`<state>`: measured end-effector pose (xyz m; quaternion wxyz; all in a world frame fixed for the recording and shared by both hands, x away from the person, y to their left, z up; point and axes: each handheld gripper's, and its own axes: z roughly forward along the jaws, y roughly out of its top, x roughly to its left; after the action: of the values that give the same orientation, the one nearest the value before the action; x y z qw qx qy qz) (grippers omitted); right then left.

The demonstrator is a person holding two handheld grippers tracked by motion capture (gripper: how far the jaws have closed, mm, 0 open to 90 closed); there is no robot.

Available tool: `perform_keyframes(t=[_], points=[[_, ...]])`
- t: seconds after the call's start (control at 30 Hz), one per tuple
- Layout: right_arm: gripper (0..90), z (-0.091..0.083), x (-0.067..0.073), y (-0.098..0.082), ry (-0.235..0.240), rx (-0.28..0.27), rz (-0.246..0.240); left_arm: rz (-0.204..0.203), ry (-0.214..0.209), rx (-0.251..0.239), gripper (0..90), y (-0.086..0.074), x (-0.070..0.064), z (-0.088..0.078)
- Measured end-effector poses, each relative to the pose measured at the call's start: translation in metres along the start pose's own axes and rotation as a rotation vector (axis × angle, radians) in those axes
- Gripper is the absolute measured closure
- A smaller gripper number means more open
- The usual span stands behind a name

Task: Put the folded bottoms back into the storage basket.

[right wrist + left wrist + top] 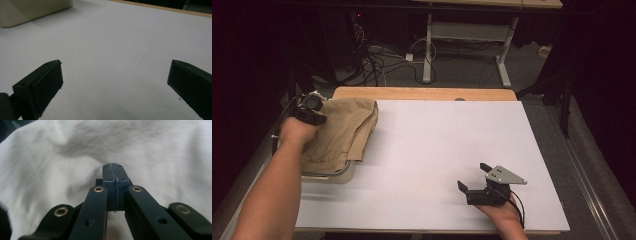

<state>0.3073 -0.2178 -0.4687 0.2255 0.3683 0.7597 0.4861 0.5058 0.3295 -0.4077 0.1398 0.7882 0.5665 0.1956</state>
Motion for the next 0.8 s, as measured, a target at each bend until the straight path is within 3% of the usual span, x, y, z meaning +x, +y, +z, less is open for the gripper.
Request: perform_keyframes(t=[0.1,0.2,0.27,0.33,0.4,0.43,0.47,0.6,0.73,0.8], points=[[0.9,-0.001,0.002,0.0,0.0,-0.001,-0.005,0.01,0.013,0.027,87.6,0.009,-0.004,0.013],[1.0,-0.002,0.005,0.001,-0.008,0.003,-0.023,0.053,0.038,0.097,87.7,0.013,-0.011,0.031],[1.0,-0.002,0.005,0.001,-0.003,0.001,-0.017,0.048,0.033,0.136,87.7,0.011,-0.013,0.045],[1.0,-0.002,0.007,0.001,-0.008,0.003,-0.03,0.035,0.041,0.098,87.7,0.009,-0.012,0.048],[1.0,-0.003,0.007,0.001,-0.006,0.003,-0.027,0.041,0.03,0.092,87.7,0.009,-0.011,0.048],[1.0,-0.003,0.007,0.001,-0.006,0.004,-0.027,0.021,0.0,0.094,87.7,0.007,-0.007,0.045],[1.1,-0.003,0.007,0.001,-0.006,0.003,-0.025,0.021,0.0,0.094,87.7,0.007,-0.007,0.045],[1.2,-0.003,0.007,0.001,-0.003,-0.002,-0.017,-0.015,-0.047,0.044,87.7,0.001,-0.002,0.033],[1.5,-0.003,0.008,0.001,-0.001,-0.006,-0.018,-0.039,-0.037,0.004,87.6,0.002,0.003,0.022],[1.6,-0.003,0.008,0.001,0.0,-0.006,-0.019,-0.04,-0.066,-0.019,87.6,0.005,0.002,0.021]])
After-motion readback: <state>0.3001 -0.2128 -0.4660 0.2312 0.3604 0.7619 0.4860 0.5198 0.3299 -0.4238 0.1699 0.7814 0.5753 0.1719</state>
